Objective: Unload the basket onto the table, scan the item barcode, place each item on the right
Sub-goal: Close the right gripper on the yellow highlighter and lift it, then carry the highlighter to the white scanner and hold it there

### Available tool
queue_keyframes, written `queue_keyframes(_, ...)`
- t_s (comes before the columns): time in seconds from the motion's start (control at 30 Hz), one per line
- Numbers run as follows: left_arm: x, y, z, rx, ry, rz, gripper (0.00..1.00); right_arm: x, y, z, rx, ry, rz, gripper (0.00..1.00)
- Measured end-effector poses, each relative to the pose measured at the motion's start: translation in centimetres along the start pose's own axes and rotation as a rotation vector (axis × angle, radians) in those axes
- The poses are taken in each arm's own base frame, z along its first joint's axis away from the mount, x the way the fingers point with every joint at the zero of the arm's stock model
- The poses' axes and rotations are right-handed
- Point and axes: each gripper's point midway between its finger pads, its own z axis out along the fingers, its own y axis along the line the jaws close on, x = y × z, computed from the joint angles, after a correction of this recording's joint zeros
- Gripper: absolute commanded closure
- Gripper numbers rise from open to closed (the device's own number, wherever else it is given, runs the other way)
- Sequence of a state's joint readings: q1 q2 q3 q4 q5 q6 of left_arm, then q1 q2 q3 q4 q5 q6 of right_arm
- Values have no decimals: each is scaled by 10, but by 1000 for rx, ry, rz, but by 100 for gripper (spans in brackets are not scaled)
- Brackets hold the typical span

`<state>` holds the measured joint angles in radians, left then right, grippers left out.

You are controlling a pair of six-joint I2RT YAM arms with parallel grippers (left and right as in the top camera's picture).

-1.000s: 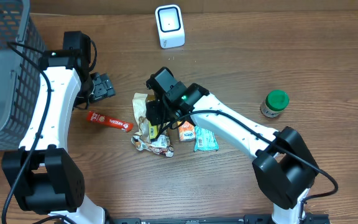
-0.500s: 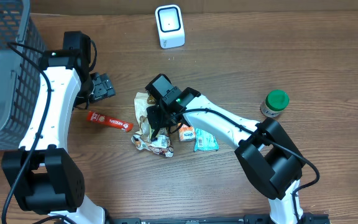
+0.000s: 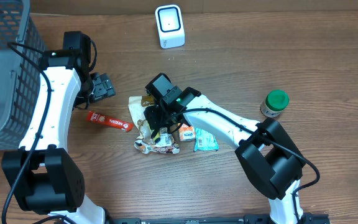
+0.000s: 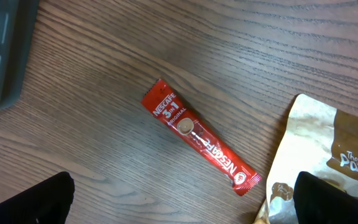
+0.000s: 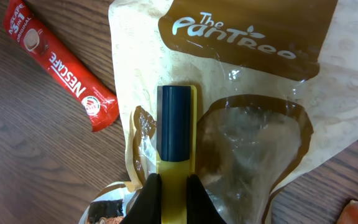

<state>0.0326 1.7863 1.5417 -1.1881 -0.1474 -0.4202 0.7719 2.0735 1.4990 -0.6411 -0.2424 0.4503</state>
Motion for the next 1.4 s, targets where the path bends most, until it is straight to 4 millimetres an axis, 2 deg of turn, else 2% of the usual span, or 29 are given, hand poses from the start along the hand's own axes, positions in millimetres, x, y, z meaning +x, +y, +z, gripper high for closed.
queue_keyframes(0.13,0,0,0,0,0,0,0,5,2,0,-8,21,-1,88)
queue_keyframes(0.4,0,0,0,0,0,0,0,19,7,3,13,52,-21,79)
queue_keyframes(0.57,0,0,0,0,0,0,0,19,6,3,23,52,-22,76)
queue_keyframes(0.77,0,0,0,1,0,0,0,20,4,4,56,44,-32,80)
queue_keyframes(0.97,0,0,0,0,0,0,0,22,7,6,82,30,-57,95)
queue_keyframes(1.23,0,0,0,0,0,0,0,18,9,-1,93,30,-122,96)
queue_keyframes(1.4,0,0,0,1,0,0,0,9,14,-20,95,32,-210,96)
